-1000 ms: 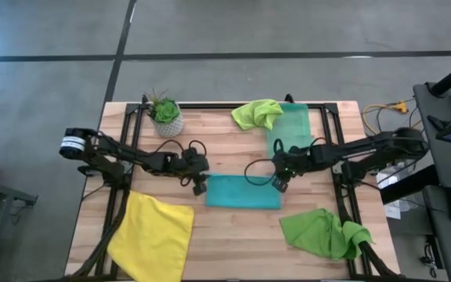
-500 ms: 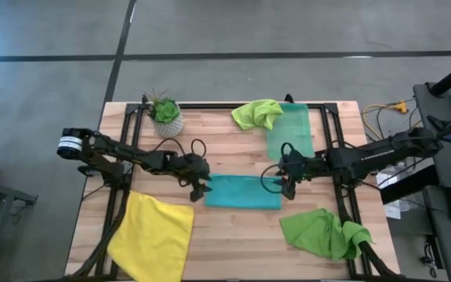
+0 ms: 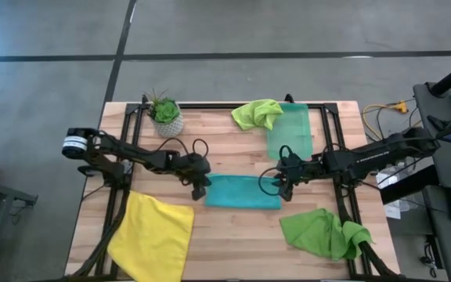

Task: Fold microfiber towels
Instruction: Fold the blue towel

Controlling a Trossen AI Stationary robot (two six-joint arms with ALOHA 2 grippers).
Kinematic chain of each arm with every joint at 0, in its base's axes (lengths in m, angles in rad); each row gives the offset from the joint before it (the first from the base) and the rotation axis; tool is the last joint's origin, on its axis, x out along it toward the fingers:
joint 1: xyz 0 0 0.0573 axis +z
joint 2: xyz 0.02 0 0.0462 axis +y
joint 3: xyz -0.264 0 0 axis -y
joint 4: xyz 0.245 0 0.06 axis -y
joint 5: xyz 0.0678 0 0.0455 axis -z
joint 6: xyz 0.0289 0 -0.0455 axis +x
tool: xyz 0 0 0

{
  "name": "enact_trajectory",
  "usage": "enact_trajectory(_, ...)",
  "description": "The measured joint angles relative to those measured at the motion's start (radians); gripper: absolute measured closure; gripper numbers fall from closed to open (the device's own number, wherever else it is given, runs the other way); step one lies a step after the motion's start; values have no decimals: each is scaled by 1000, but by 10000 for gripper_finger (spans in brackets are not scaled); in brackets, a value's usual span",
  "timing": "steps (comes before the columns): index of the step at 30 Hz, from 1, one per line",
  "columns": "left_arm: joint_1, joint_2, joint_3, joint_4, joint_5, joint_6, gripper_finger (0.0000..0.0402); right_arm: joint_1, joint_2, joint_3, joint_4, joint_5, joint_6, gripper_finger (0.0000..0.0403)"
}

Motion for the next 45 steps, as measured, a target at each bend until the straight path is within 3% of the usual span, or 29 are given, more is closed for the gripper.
enact_trajectory(13,13,31,0,-1,-202,-174,401,0,-1,0,-4,-11,7,274)
enact_trajectory(23,-23,-53,0,-7,-213,-230,401,0,-1,0,-3,-36,28,278)
enact_trajectory(30,-145,-138,0,0,-172,-160,402,28,-1,-14,93,-61,22,280)
enact_trajectory(34,-201,-137,-1,4,-185,-390,402,65,2,-40,230,-57,18,277)
enact_trajectory(39,-214,-136,-31,-12,-290,-733,402,72,49,-51,394,-51,72,284)
enact_trajectory(45,-209,-98,-37,-12,-271,-861,402,72,148,-27,499,-52,123,298)
